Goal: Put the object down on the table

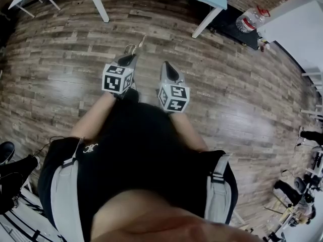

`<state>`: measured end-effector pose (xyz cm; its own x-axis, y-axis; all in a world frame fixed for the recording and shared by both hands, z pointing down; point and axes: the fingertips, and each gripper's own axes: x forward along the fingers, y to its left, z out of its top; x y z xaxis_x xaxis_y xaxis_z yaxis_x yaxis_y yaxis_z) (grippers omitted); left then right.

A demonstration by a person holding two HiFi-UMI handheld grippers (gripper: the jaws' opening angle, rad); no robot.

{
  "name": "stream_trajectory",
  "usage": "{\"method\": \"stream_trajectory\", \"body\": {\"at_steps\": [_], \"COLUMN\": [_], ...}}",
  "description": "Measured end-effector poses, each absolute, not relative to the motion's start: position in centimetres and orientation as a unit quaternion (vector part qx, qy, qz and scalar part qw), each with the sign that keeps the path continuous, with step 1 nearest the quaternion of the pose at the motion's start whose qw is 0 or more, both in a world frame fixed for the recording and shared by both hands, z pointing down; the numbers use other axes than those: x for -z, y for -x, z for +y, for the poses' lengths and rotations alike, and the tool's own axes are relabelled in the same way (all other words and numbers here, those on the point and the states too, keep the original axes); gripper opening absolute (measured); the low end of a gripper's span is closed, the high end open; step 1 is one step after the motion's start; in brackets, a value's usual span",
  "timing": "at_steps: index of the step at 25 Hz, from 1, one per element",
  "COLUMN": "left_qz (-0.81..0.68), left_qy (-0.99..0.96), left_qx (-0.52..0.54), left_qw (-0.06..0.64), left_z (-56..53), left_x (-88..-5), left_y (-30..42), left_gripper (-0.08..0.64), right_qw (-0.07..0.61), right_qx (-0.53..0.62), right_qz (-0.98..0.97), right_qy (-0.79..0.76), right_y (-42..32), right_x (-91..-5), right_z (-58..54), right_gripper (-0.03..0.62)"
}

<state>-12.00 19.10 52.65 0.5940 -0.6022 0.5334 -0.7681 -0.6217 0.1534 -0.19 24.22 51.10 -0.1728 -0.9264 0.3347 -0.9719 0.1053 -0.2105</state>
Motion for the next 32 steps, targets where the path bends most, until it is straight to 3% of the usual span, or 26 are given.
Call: {"method": "stream_trajectory", "body": {"at_steps": [13,32], "left_qz": [-0.349,-0.313], "left_qy": [-0.891,-0.899], "left_qx": [-0.223,-0.205], "left_qw": [0.187,0.227], "left_z": [11.2,-6.9], "left_x": [-53.6,-54.6], "left_y": [7.9,6.8], "left_gripper": [0.009,0.009], "right_qw": [0.057,0.109], "right_qx": [-0.203,-0.2], "right_qz": [-0.713,-0.696], "right_qy": [-0.669,-0.681], "right_y": [-3.3,-2.8], "right_x": [-51.9,-51.5], "right_z": [17.3,0.2], "right_gripper": [0.014,0.014]}}
